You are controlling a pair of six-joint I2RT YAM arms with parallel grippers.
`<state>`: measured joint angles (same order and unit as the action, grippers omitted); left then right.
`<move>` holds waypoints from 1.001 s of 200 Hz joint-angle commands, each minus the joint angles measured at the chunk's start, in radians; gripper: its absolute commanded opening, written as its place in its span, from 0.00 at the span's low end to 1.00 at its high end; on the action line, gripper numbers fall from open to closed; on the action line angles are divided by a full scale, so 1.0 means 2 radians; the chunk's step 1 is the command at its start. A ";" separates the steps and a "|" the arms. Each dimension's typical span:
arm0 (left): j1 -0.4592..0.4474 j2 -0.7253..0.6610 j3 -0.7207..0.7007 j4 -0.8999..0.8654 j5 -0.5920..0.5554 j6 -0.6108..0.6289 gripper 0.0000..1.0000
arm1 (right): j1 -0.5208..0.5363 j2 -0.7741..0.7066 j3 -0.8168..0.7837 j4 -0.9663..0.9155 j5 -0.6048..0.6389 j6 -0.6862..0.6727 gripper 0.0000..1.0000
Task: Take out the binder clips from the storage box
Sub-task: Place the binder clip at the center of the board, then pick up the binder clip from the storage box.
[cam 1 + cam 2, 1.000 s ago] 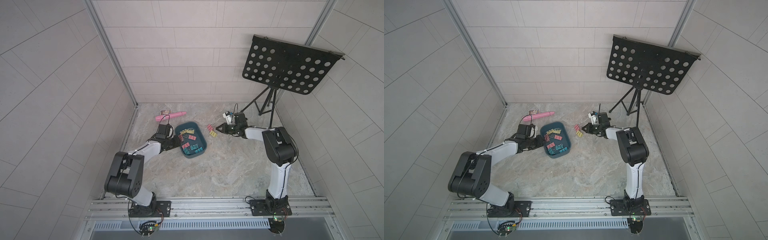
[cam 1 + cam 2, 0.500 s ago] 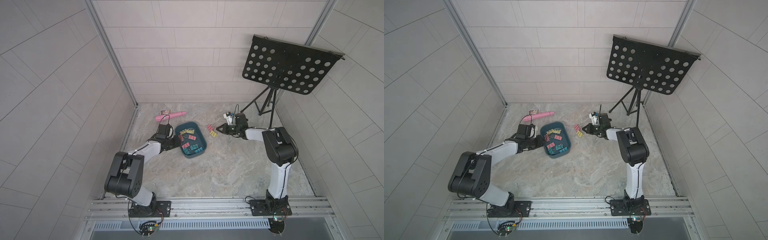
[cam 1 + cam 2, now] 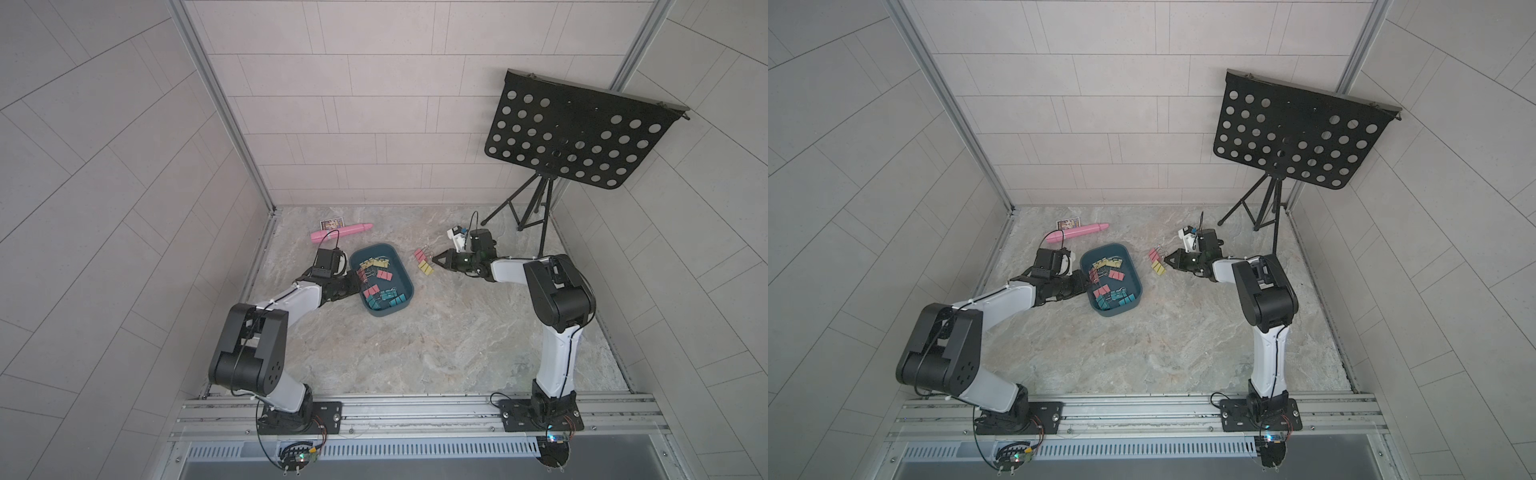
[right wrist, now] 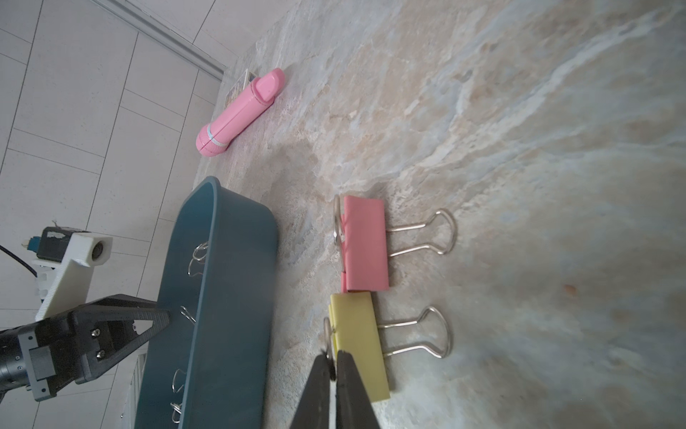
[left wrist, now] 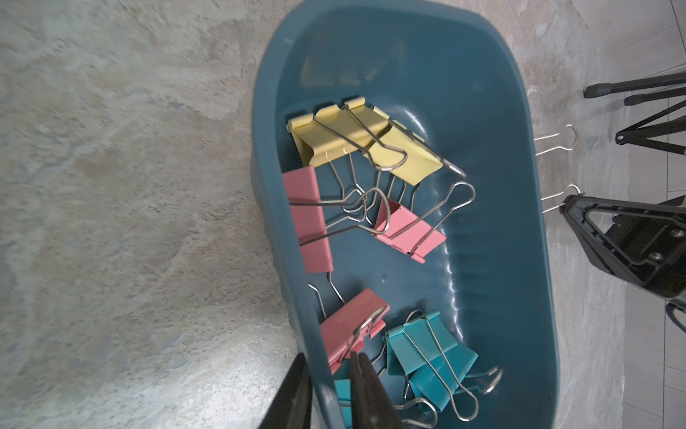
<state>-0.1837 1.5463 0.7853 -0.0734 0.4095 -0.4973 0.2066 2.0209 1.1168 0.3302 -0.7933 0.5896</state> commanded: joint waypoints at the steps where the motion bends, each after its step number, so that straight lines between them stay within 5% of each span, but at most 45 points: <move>1: -0.002 -0.013 -0.002 -0.022 -0.008 0.007 0.26 | -0.002 -0.005 -0.007 -0.009 0.001 0.000 0.15; 120: -0.002 -0.018 0.001 -0.028 -0.010 0.009 0.26 | 0.005 -0.080 0.029 -0.099 0.007 -0.042 0.32; 200: -0.002 -0.018 0.002 -0.029 -0.008 0.009 0.26 | 0.118 -0.058 0.165 -0.274 0.064 -0.164 0.32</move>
<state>-0.1837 1.5311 0.7853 -0.1009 0.4034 -0.4969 0.3836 1.8835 1.3762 -0.0822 -0.7246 0.3630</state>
